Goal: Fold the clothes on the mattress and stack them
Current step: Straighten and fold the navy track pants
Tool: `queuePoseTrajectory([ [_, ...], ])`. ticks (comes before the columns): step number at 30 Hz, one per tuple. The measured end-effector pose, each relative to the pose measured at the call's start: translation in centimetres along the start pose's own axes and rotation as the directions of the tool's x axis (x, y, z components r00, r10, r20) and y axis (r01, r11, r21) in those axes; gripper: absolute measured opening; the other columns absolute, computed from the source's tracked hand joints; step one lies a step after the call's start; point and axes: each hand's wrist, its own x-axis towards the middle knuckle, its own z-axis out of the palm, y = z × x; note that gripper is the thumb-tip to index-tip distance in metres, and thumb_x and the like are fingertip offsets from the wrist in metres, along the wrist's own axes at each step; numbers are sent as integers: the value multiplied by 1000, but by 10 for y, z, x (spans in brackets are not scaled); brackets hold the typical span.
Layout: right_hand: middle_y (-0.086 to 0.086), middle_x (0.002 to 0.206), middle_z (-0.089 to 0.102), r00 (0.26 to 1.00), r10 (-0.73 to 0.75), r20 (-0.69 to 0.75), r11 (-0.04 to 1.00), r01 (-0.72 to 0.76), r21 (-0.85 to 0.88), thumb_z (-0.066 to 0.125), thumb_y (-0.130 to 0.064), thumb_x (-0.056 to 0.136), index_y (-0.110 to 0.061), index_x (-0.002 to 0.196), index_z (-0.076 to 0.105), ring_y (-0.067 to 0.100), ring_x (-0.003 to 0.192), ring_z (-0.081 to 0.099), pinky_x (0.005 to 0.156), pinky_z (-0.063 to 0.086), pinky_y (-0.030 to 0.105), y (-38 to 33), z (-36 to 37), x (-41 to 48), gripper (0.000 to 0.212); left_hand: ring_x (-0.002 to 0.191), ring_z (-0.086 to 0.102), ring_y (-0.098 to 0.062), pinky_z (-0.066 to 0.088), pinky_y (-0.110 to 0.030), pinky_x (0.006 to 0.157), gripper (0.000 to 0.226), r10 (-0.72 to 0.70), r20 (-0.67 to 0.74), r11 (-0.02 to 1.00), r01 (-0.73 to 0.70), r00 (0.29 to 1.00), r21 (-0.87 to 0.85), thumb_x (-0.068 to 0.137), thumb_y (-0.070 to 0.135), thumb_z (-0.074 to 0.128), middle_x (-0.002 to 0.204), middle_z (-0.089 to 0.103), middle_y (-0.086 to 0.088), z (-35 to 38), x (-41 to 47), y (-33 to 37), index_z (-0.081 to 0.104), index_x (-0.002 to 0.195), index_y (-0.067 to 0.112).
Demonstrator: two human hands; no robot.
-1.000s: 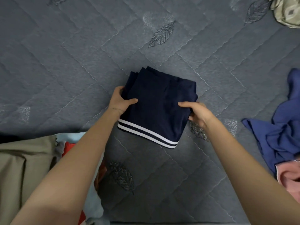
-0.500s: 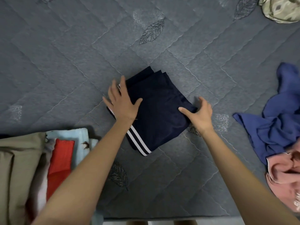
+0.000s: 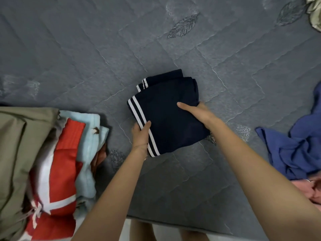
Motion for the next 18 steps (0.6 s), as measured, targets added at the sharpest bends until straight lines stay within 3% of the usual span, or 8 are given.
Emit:
queuePoseTrajectory([
  [3, -7, 100, 74, 989, 119, 89, 992, -114, -53, 86, -46, 68, -28, 101, 68, 10, 87, 72, 73, 55, 23, 7, -4, -17, 42, 101, 59, -18, 50, -39, 93, 53, -134, 18, 988, 135, 991, -79, 84, 37, 73, 115, 56, -3, -7, -9, 0, 36, 119, 22],
  [5, -8, 98, 74, 984, 142, 111, 990, -139, -37, 86, -40, 70, -28, 99, 67, 7, 83, 72, 66, 55, 19, 10, -5, -35, 37, 98, 66, -23, 55, -38, 86, 69, -286, 129, 948, 300, 950, -109, 71, 48, 80, 112, 66, -6, -15, -18, 4, 49, 124, 16],
  [7, -11, 94, 75, 987, 116, 107, 993, -115, -20, 86, -35, 72, -29, 99, 66, 4, 80, 72, 61, 54, 16, 7, -7, -59, 33, 91, 72, -24, 59, -34, 71, 67, -342, 276, 925, 373, 898, -70, 62, 52, 84, 101, 75, -7, -20, -38, 11, 65, 115, 16],
  [10, -12, 82, 76, 993, 81, 88, 997, -82, 3, 86, -30, 73, -24, 99, 67, 5, 74, 72, 55, 54, 16, -12, -10, -104, 33, 88, 73, -19, 58, -31, 67, 61, -248, 310, 954, 288, 918, -89, 62, 47, 85, 99, 75, -5, -26, -73, 18, 67, 112, 18],
  [13, -7, 89, 77, 999, 32, 37, 999, -32, -3, 86, -33, 71, -21, 103, 68, 7, 78, 73, 60, 56, 19, -35, -8, -154, 38, 89, 72, -16, 59, -30, 69, 42, -105, 265, 980, 145, 959, -135, 70, 37, 84, 105, 74, -4, -39, -117, 38, 66, 106, 24],
  [18, -16, 76, 74, 993, -117, -22, 992, 118, 39, 84, -36, 74, -25, 92, 67, 2, 71, 71, 53, 52, 13, -68, 14, -238, 26, 84, 69, -4, 55, -18, 65, 26, 149, 179, 982, -124, 973, -144, 79, 21, 79, 94, 72, 12, -79, -189, 85, 63, 99, 29],
])
